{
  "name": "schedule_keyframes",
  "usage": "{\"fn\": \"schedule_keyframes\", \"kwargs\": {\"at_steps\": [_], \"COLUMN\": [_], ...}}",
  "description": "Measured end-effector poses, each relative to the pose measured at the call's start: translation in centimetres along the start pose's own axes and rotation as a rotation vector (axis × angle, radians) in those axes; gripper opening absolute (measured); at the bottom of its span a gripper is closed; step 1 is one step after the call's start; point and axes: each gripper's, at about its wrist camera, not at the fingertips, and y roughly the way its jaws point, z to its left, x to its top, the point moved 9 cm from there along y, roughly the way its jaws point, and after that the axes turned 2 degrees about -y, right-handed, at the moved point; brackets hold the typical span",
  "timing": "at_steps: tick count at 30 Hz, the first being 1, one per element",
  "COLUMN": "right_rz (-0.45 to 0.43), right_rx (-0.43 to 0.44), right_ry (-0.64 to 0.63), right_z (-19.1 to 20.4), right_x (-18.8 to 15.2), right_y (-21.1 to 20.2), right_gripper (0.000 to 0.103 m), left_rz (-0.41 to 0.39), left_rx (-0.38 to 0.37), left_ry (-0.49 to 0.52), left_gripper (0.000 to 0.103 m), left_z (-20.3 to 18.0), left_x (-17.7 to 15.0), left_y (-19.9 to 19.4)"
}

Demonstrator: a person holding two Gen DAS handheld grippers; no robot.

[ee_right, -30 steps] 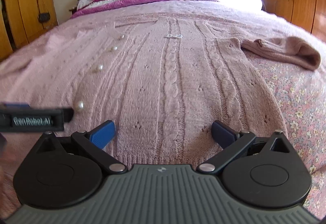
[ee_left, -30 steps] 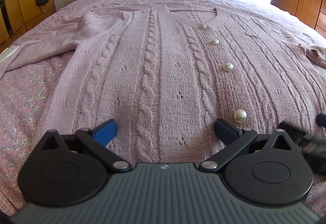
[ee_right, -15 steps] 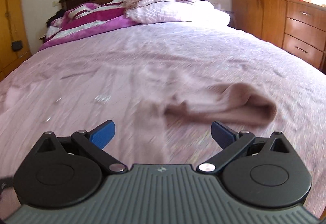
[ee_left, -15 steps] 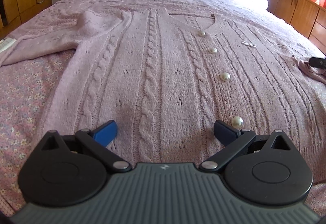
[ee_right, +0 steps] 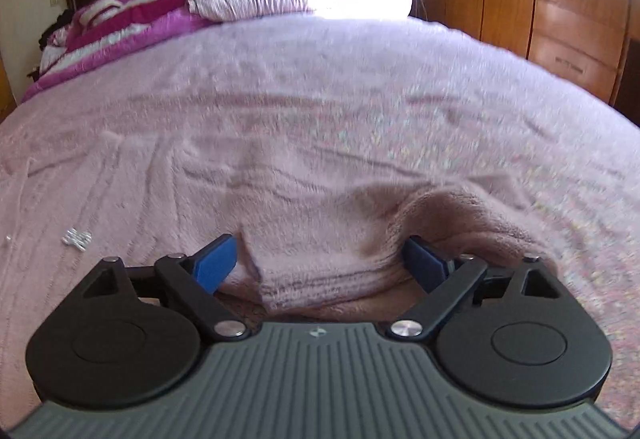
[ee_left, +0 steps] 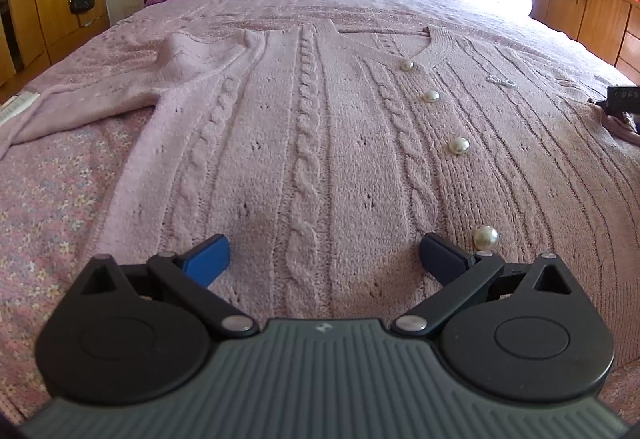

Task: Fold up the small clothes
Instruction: 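Lower the right tool onto the sleeve cuff and close on it, then carry the held sleeve across the cardigan body and open the right tool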

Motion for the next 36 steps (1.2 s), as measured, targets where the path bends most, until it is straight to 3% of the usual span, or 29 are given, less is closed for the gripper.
{"fn": "schedule_keyframes", "kwargs": {"at_steps": [5,8,13,16,25,36], "right_rz": [-0.012,-0.015,-0.006,-0.024,-0.113,-0.178], "right_rx": [-0.048,-0.091,-0.12,-0.09,0.021,0.239], "right_ry": [-0.062,-0.113,-0.116,-0.095,-0.047,0.029], "right_z": [0.6,0.9,0.4,0.1,1.7,11.1], "right_x": [-0.5,-0.2,0.9,1.7,6.0,10.1], "right_y": [-0.2,-0.7,-1.2,-2.4,-7.0,-11.4], "right_gripper": [0.084,0.069,0.021,0.012,0.011,0.01], "left_rz": [-0.002,-0.003,0.007,0.01,-0.017,-0.08], "left_rx": [0.001,-0.002,-0.012,-0.028,-0.053,-0.036], "left_ry": [0.006,0.013,0.014,0.004,-0.028,-0.079], "left_gripper": [0.103,0.103,0.103,0.103,0.103,0.103], "left_z": [0.0,0.0,0.0,0.1,1.0,4.9], "left_x": [-0.1,-0.1,0.0,0.1,1.8,5.7], "left_y": [0.0,0.0,-0.3,-0.6,-1.7,-2.5]}}
